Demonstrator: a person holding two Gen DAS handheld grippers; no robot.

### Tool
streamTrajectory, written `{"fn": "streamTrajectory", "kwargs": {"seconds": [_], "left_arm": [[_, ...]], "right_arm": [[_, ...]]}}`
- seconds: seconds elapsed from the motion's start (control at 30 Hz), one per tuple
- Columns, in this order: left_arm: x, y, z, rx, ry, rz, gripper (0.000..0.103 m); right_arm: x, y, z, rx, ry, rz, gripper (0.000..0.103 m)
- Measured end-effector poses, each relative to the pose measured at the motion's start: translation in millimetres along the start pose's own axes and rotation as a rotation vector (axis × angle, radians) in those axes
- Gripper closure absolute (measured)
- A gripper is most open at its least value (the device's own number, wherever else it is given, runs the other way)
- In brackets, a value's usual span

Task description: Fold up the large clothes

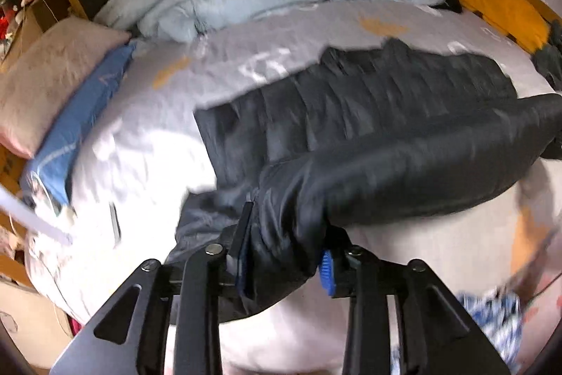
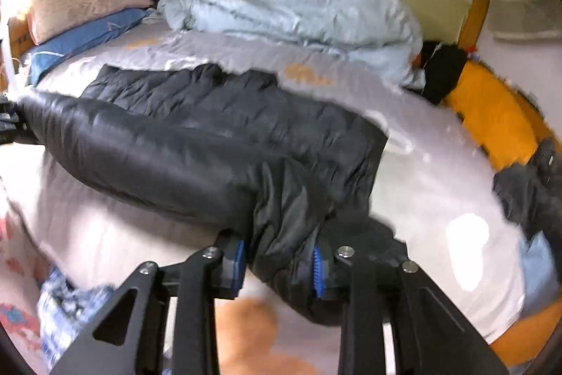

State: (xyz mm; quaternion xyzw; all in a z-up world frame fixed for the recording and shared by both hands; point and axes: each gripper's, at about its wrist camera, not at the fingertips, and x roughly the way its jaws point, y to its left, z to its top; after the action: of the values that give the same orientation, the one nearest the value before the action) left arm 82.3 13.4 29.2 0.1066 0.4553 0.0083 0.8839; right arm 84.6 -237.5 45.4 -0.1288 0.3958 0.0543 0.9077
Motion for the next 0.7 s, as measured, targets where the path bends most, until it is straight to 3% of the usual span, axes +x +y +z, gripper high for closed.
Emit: {"fn": "streamTrajectory", "kwargs": {"seconds": [0.17,0.27,0.33,0.4,0.43,0.53,0.63,0.7], "left_arm": [[32,21,58,-0.067,-0.046,0.027,0.046],[48,30,76,-0.103,-0.088,0.033,0.038],[51,38,80,-0.141,-0.15,0.01,0.027],[55,44,82,-0.16,-0.216,0.028,0.015],[57,48,83,-0.173,-0.247,0.041,0.011],[60,67,72,-0.24,-0.31,0.024,0.006],[58,86,56,-0.299,-0.295,-0.028,0.006],[54,97,45,-0.326,-0.288,-0.023,0.006]], "right_arm": [[34,-18,56,0.008,-0.029,-0.071,0.059],[61,-22,83,-0.024,-0.036,-0.128,0.059],[70,-25,91,-0.024,-0.064,-0.14,0.052],[82,-29,97,-0.009,-0.096,-0.166,0.038],[89,-33,100,0.007,-0.11,-0.178,0.037],[107,-48,101,0.064,-0.108,-0.158,0.035],[110,-64,90,0.112,-0.091,-0.125,0.031],[99,-78,82,0.155,-0.113,-0.105,0.023]]}}
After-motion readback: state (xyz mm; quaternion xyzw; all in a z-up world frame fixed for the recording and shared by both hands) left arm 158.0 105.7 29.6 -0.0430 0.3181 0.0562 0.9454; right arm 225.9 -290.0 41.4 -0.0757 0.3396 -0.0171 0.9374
